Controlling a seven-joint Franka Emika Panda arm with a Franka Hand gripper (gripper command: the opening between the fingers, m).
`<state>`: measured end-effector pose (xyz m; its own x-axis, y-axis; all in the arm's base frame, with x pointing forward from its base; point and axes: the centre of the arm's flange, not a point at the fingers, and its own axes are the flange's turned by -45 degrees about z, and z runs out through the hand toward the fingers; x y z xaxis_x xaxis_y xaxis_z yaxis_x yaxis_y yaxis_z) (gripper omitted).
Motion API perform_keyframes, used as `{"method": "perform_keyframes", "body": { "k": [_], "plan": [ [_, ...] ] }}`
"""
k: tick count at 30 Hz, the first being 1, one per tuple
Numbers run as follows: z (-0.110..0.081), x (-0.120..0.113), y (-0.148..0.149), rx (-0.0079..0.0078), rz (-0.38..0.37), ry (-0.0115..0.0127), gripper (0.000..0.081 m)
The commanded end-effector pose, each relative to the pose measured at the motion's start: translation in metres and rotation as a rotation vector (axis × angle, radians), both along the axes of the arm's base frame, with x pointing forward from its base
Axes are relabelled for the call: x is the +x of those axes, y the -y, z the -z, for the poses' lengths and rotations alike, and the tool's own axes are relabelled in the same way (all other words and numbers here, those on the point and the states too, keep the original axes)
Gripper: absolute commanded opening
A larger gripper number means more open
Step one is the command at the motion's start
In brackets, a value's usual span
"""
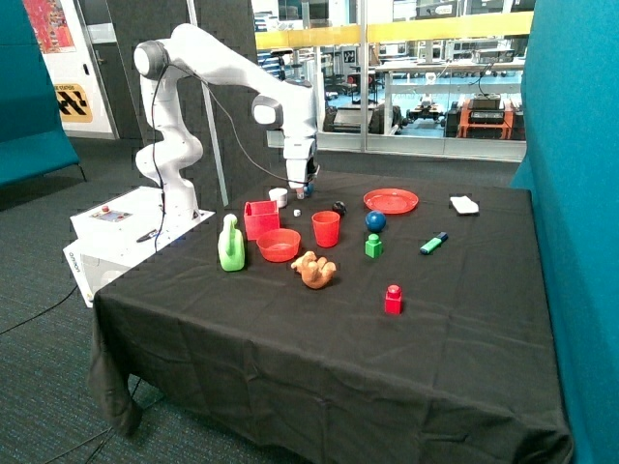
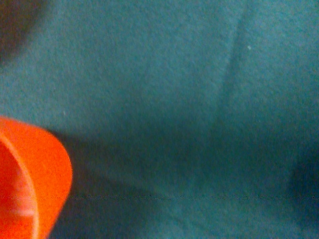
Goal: Put the ball in the red pot
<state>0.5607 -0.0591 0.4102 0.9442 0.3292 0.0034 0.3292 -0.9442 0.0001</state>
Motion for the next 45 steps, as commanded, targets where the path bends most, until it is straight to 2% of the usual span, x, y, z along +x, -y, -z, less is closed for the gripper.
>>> {"method": "perform_keyframes", "body": {
  "k": [1, 4, 11, 16, 17, 19, 20, 23, 45],
  "plan": [
    [-0.014, 0.022, -0.021, -0.0010, -0.009, -0.0032, 0.0658],
    [-0.020, 0.029, -0.027, -0.0011, -0.052, -0.0032, 0.0663],
    [-0.024, 0.047, -0.042, -0.0011, -0.041, -0.0032, 0.0668],
    [-0.022, 0.055, -0.049, -0.0011, -0.043, -0.0032, 0.0655],
    [-0.022, 0.055, -0.050, -0.0011, -0.068, -0.0032, 0.0646],
    [-0.021, 0.057, -0.052, -0.0011, -0.050, -0.0032, 0.0642],
    [-0.021, 0.058, -0.052, -0.0011, -0.069, -0.0032, 0.0647],
    [-0.020, 0.061, -0.055, -0.0011, -0.052, -0.0032, 0.0653],
    [0.001, 0.094, -0.064, -0.0011, -0.077, -0.0032, 0.0669]
  ]
}}
